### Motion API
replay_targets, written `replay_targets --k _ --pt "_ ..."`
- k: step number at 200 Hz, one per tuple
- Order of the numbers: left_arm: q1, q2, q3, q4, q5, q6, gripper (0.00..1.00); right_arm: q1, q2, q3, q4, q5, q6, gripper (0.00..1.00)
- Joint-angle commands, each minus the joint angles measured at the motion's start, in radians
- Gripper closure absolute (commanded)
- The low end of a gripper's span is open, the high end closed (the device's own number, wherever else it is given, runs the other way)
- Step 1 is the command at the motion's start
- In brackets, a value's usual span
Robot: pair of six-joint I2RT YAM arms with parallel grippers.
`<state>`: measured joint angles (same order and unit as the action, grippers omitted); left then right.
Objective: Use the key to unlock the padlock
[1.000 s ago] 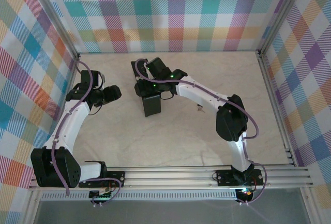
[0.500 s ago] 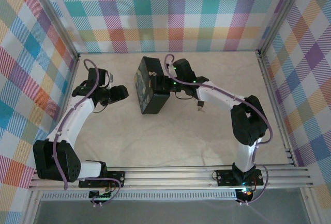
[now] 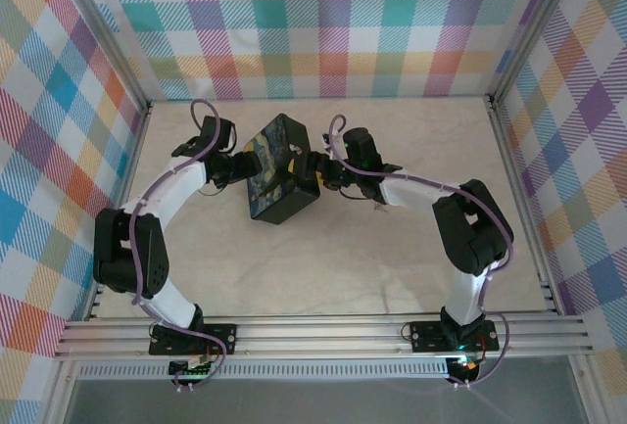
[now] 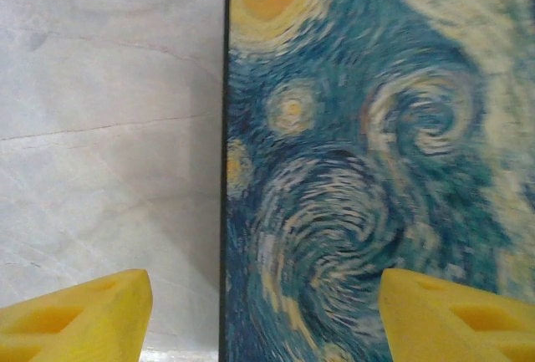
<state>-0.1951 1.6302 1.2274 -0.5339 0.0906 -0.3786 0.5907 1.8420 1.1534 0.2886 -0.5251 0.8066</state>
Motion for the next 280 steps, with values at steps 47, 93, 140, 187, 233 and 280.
replay_targets --k 47,93,140,187,233,280 --pt "0.013 0.053 -0.026 0.058 -0.053 -0.005 0.29 0.033 0.111 0.038 -0.037 -0.017 0.0 0.09" --pt "0.039 0.058 -0.045 0.063 -0.08 0.012 0.29 0.037 0.117 0.04 -0.069 0.0 -0.022 0.07" --pt "0.048 0.087 -0.068 0.081 -0.056 0.022 0.29 0.029 0.097 0.035 -0.117 0.022 -0.068 0.0" --pt "0.053 0.057 -0.068 0.076 -0.057 0.002 0.29 0.029 0.127 0.091 -0.165 0.009 -0.08 0.0" --pt "0.075 0.003 -0.038 0.036 -0.057 0.012 0.29 0.034 0.123 0.14 -0.286 0.05 -0.141 0.0" --pt "0.08 -0.09 -0.037 0.02 -0.08 0.041 0.25 0.023 0.039 0.128 -0.374 0.092 -0.232 0.0"
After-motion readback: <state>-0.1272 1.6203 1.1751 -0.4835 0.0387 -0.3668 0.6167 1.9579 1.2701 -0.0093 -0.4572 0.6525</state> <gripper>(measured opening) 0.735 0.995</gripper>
